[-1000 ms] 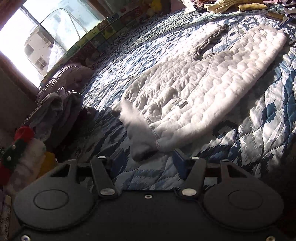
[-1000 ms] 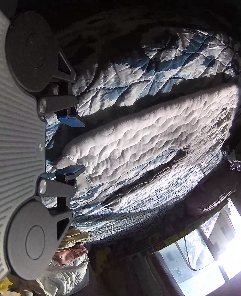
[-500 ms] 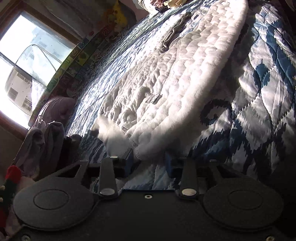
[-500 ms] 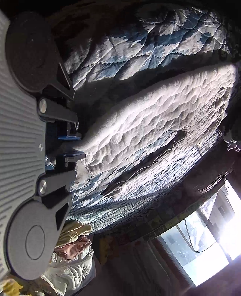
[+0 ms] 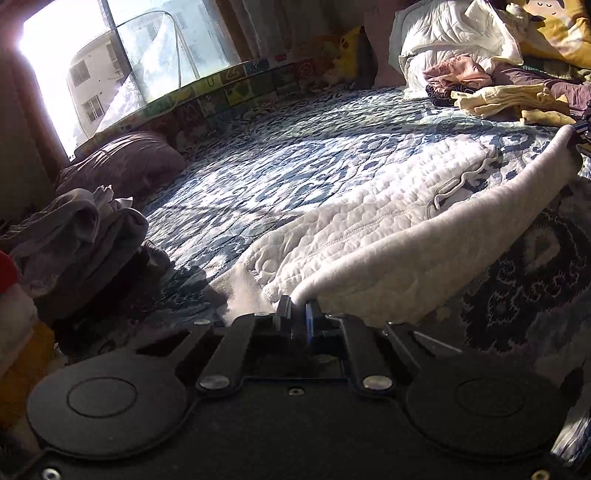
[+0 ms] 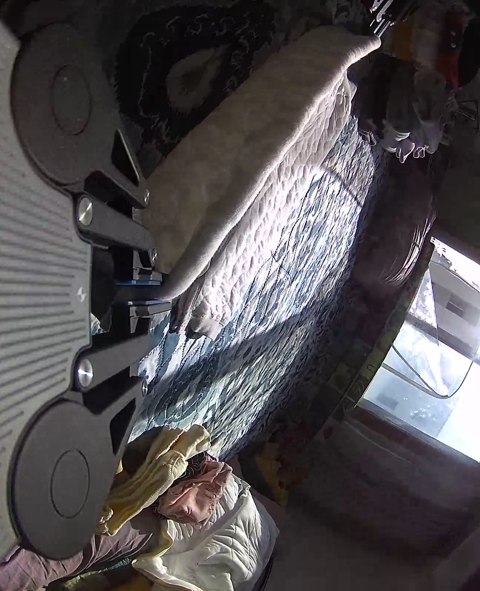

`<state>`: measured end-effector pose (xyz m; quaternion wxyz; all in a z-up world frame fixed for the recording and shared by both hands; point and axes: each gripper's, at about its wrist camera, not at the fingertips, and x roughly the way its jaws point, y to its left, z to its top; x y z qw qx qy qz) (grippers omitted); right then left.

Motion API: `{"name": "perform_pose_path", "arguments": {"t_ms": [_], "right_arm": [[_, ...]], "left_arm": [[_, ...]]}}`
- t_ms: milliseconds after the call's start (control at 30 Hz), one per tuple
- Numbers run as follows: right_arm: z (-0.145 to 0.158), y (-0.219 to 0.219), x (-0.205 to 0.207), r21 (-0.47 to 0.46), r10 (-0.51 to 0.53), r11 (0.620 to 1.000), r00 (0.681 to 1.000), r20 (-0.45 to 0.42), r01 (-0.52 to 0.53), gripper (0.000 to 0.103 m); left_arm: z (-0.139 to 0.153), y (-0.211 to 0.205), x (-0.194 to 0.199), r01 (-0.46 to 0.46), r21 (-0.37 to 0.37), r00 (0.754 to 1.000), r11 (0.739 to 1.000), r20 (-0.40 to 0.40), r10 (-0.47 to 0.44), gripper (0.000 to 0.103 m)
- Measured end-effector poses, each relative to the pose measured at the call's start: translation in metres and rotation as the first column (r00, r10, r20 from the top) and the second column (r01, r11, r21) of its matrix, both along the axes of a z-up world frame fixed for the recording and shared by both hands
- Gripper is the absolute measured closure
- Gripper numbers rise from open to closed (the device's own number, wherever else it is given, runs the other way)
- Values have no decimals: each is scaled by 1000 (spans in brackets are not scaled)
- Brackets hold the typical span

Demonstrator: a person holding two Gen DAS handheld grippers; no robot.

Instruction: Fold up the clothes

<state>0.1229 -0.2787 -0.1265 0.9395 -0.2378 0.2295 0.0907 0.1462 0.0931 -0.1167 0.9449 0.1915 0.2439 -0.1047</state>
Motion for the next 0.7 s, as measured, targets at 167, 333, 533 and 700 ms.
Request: {"name": "perform_pose_path", "arguments": {"t_ms": [167,333,533,700], "right_arm": [[4,-4,54,52,-66,997,998,15,65,95],[-5,-2,103,59,-98,993,995,-12,98,95],[-8,0,151,44,-97,994,995,-39,99,95],[-10,1,181,37,-85,995,993,-77,88,95]], "left_arm": [[1,-5,38,-107,-71,994,992,-16,106,98],[-1,-10,71,-185,-101,983,978,-36,183,98],[-3,-9,102,-236,-105,971,966,-47,232,98],[-3,-8,128,-241,-89,970,966,-50,238,98]]}}
